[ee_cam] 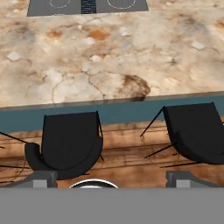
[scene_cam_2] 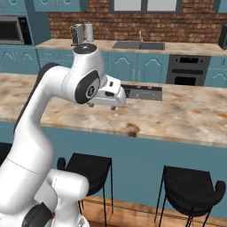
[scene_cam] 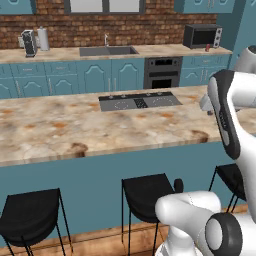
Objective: Four empty soda cans are scattered around the kitchen. Gather all the cans and cluster them next to the stove for recycling.
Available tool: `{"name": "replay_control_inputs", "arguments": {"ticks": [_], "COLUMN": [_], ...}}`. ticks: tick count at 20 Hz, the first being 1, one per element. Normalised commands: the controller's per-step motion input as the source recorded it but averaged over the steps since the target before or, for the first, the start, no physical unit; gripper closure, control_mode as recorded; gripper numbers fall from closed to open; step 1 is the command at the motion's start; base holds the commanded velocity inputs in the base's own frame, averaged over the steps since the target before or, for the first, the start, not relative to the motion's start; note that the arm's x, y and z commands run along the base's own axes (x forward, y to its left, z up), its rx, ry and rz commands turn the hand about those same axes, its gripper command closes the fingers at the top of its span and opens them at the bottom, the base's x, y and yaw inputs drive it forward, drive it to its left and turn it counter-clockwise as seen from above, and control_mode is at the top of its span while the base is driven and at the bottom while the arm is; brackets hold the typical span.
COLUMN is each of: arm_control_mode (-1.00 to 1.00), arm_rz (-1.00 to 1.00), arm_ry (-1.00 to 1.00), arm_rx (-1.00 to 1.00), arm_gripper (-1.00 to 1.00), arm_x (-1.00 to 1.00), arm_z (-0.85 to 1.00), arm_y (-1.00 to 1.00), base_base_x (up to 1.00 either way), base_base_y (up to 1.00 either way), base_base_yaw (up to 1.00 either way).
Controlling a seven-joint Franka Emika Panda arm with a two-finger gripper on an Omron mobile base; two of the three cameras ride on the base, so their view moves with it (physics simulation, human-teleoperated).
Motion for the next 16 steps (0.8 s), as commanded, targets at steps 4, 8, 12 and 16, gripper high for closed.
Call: {"name": "replay_control_inputs", "arguments": {"ticks": [4, 8, 12, 16], "arm_control_mode": [-1.00, -1.00, -1.00, -1.00], "arm_rz": [0.00, 0.01, -0.01, -0.01], "arm_ry": [0.01, 0.00, 0.00, 0.00], "arm_rx": [-0.08, -0.01, 0.00, 0.00], "arm_gripper": [-1.00, -1.00, -1.00, -1.00], "arm_x": [0.00, -0.04, -0.23, -0.03], "arm_z": [-0.06, -0.01, 0.00, 0.00], "arm_y": [-0.30, 0.01, 0.27, 0.04], "base_base_x": [0.00, 0.00, 0.00, 0.00], "base_base_y": [0.00, 0.00, 0.00, 0.00], "base_base_yaw": [0.00, 0.00, 0.00, 0.00]}}
